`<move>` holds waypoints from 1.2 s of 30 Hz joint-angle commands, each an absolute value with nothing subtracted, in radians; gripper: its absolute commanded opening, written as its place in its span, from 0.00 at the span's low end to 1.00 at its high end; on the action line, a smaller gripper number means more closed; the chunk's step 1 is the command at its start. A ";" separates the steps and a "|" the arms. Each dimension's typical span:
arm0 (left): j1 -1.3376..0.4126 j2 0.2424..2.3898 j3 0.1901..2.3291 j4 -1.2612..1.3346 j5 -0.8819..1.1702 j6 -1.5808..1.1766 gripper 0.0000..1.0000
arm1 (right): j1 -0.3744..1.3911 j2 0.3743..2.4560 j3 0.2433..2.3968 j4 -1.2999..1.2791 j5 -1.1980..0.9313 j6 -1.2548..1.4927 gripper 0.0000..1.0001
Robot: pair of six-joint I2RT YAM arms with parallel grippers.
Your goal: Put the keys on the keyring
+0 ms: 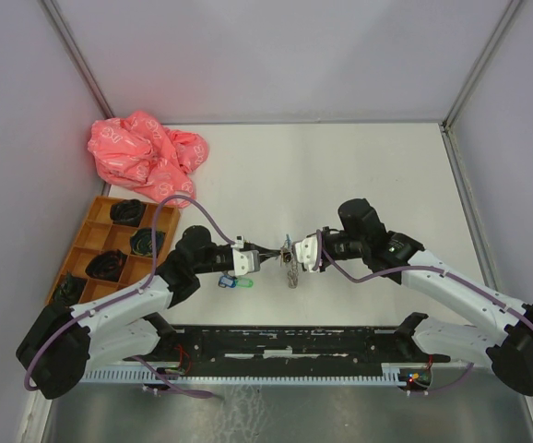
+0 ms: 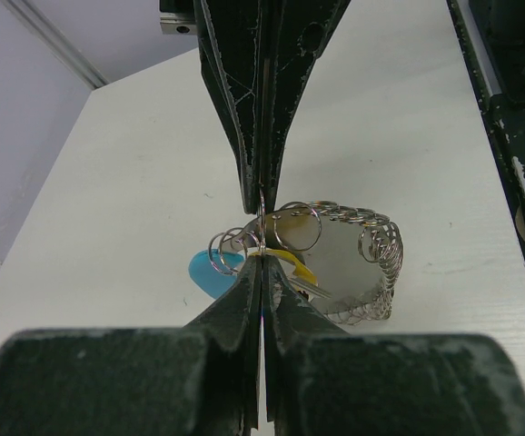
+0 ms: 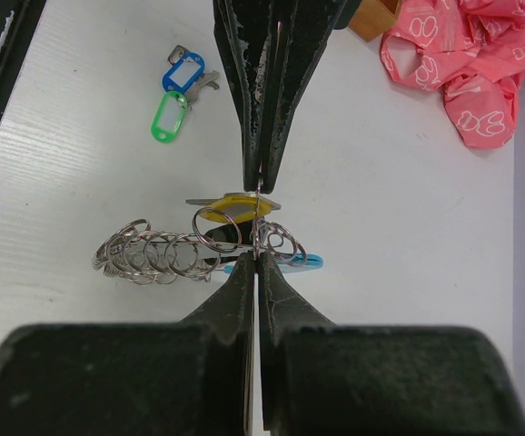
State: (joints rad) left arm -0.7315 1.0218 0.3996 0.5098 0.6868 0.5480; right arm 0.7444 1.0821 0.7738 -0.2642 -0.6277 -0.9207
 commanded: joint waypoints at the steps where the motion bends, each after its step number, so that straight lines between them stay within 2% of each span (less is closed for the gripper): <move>1: -0.738 1.022 0.437 0.546 0.701 0.583 0.03 | 0.750 1.078 0.811 -0.221 -0.640 -0.911 0.01; 36: -0.764 1.058 0.463 0.560 0.696 0.570 0.03 | 0.763 1.097 0.821 -0.211 -0.640 -0.872 0.01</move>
